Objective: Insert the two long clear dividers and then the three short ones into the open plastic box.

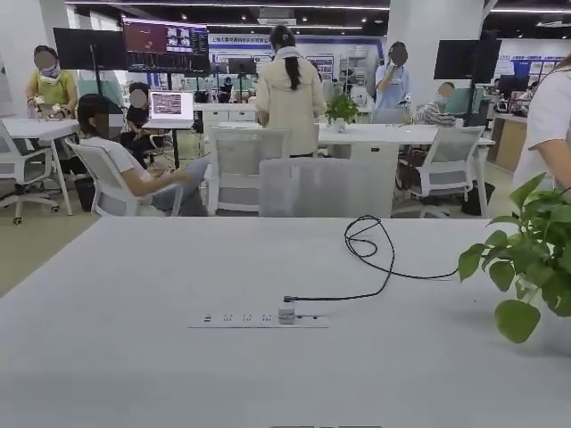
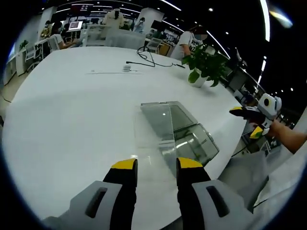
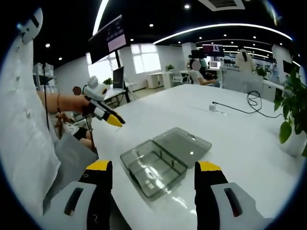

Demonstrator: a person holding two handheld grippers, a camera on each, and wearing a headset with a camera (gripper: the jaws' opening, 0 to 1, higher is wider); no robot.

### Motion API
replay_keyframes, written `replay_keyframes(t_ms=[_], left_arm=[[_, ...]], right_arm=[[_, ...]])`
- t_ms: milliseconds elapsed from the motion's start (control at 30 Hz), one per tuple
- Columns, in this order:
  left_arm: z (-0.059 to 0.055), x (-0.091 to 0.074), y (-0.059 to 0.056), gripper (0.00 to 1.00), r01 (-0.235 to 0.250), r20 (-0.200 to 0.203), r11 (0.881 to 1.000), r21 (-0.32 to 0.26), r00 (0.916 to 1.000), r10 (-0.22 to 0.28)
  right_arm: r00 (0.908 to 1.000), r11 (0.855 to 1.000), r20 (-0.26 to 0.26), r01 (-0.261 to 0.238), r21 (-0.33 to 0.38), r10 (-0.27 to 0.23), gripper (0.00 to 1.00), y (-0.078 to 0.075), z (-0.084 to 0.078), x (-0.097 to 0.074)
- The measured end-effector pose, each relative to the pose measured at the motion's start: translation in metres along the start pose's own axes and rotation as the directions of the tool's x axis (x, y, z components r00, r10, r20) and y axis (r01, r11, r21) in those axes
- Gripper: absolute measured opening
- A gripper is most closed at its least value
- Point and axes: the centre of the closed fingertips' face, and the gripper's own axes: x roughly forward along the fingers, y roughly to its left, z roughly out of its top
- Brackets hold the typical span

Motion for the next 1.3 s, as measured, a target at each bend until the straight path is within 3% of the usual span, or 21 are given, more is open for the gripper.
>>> replay_keyframes(t_ms=[300,500,600,833,1033,1133,1300], left_arm=[[0.020,0.005,-0.045,0.30,0.100,0.089,0.994,-0.038,0.9914,-0.097],[0.028,0.009,-0.069,0.30,0.148,0.129,0.988,-0.039,0.9814,-0.142],[0.031,0.011,-0.081,0.30,0.167,0.139,0.986,-0.018,0.9769,-0.162],[0.034,0.016,-0.099,0.30,0.196,0.153,0.981,0.001,0.9690,-0.194],[0.034,0.020,-0.113,0.30,0.218,0.159,0.976,0.014,0.9630,-0.218],[0.032,0.022,-0.121,0.30,0.232,0.153,0.972,0.025,0.9603,-0.233],[0.031,0.024,-0.128,0.30,0.240,0.145,0.969,0.052,0.9587,-0.245]], right_arm=[[0.9941,0.997,0.105,0.019,0.072,-0.026,0.58,0.003,0.043,0.013],[0.9915,0.991,0.125,0.018,0.136,-0.035,0.50,0.011,0.061,0.024],[0.9905,0.992,0.132,0.022,0.128,-0.039,0.46,0.016,0.066,0.030],[0.9901,0.980,0.132,0.021,0.198,-0.048,0.36,0.028,0.070,0.043],[0.9927,0.965,0.108,0.025,0.262,-0.055,0.29,0.034,0.065,0.054],[0.9951,0.965,0.081,0.034,0.259,-0.057,0.25,0.037,0.060,0.058],[0.9957,0.953,0.068,0.039,0.302,-0.063,0.20,0.037,0.055,0.061]])
